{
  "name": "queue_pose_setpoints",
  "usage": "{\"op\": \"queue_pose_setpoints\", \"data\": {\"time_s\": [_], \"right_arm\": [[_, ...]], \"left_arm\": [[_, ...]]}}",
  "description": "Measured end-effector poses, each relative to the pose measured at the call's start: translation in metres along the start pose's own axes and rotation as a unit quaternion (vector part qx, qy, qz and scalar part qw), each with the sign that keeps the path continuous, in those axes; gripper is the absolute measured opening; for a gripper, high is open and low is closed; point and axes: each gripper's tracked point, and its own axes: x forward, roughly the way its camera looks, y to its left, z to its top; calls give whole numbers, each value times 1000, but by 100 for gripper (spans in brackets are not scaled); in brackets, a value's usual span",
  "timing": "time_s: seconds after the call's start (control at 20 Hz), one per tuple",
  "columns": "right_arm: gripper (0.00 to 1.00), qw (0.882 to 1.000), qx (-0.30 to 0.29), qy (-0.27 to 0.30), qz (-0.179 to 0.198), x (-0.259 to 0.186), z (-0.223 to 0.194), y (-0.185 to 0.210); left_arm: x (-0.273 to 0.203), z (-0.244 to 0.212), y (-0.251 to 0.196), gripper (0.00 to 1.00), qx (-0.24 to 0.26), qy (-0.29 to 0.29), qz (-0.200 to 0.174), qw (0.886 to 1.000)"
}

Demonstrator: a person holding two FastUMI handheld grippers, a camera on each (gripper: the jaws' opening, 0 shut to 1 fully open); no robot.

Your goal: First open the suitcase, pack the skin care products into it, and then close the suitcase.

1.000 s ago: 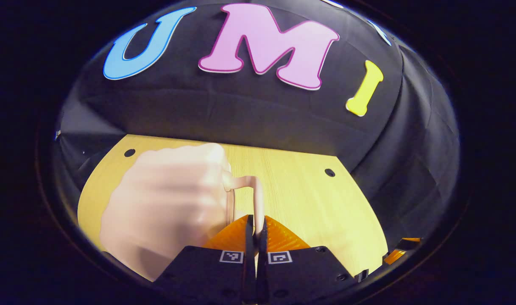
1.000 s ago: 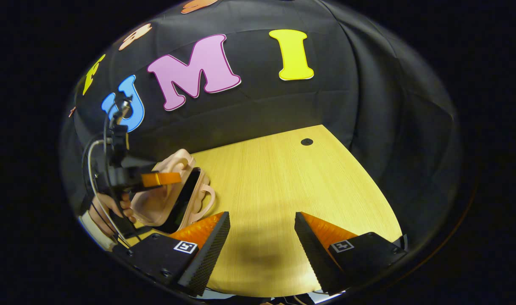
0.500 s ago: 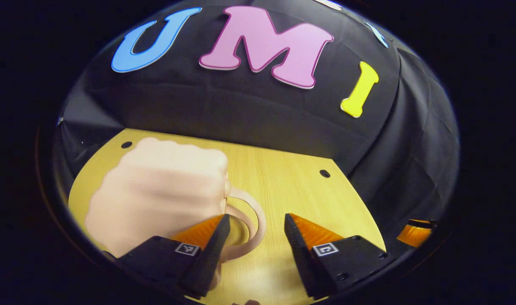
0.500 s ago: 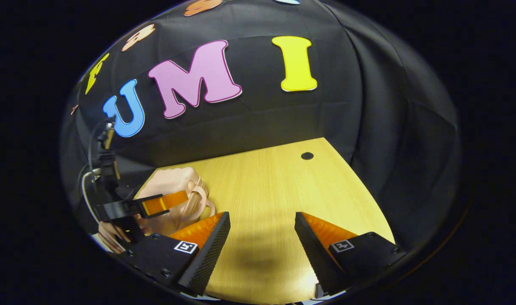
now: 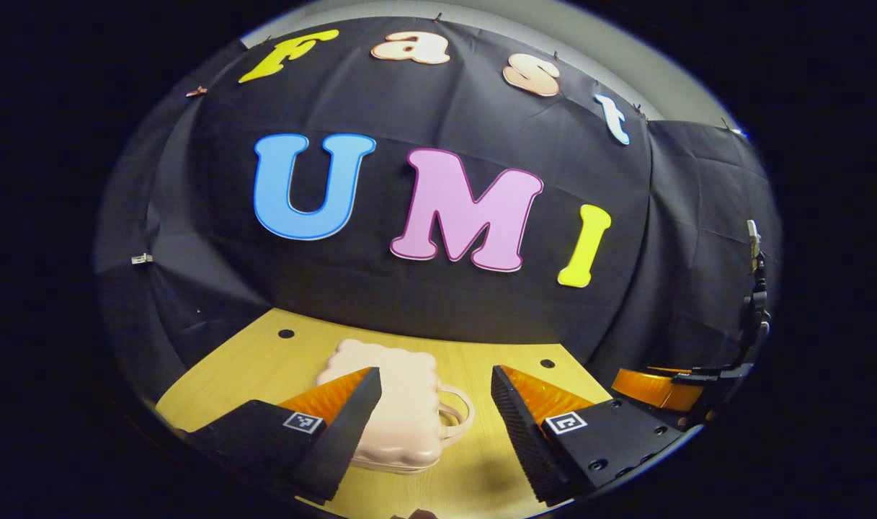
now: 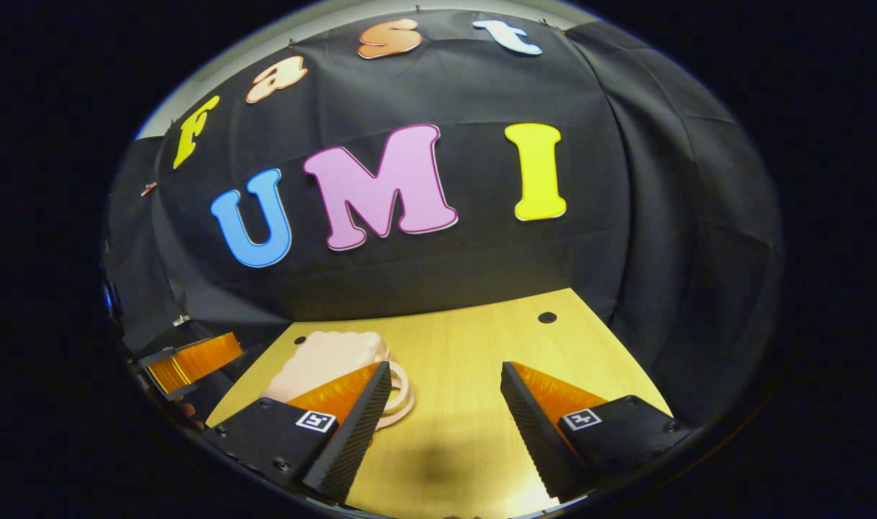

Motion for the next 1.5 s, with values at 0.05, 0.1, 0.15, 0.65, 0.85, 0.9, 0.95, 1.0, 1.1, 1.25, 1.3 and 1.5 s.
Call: {"op": "queue_pose_setpoints", "data": {"time_s": [0.05,0.1,0.15,0.65,0.85,0.9,0.95,1.0,1.1,1.25,1.3,1.5], "right_arm": [[97,1000,-8,-3,0,-5,-2,6],[97,1000,-15,-3,-1,-11,-7,11],[97,1000,-20,-4,-3,-16,-10,15],[97,999,-21,-31,-23,-59,-33,23],[97,999,-24,-32,-17,-69,-40,28],[97,999,-24,-35,-16,-74,-45,29],[97,999,-24,-36,-17,-76,-48,30],[97,999,-22,-42,-20,-79,-47,30],[97,999,-21,-46,-16,-82,-48,33],[97,999,-22,-44,-11,-85,-53,38],[97,999,-22,-42,-7,-85,-57,42],[97,999,-34,-34,1,-89,-66,49]], "left_arm": [[-11,3,8,96,5,-7,3,1000],[-19,1,14,96,12,-11,4,1000],[-27,-3,19,96,19,-10,5,1000],[-70,-27,51,96,20,-4,27,999],[-80,-21,49,96,25,-11,32,999],[-81,-22,47,96,28,-12,30,999],[-82,-23,46,96,31,-12,30,999],[-82,-23,44,96,32,-12,29,999],[-84,-24,39,96,32,-12,25,999],[-82,-26,39,96,34,-7,23,999],[-82,-27,40,96,35,-7,24,999],[-80,-28,40,96,34,-9,22,999]]}}
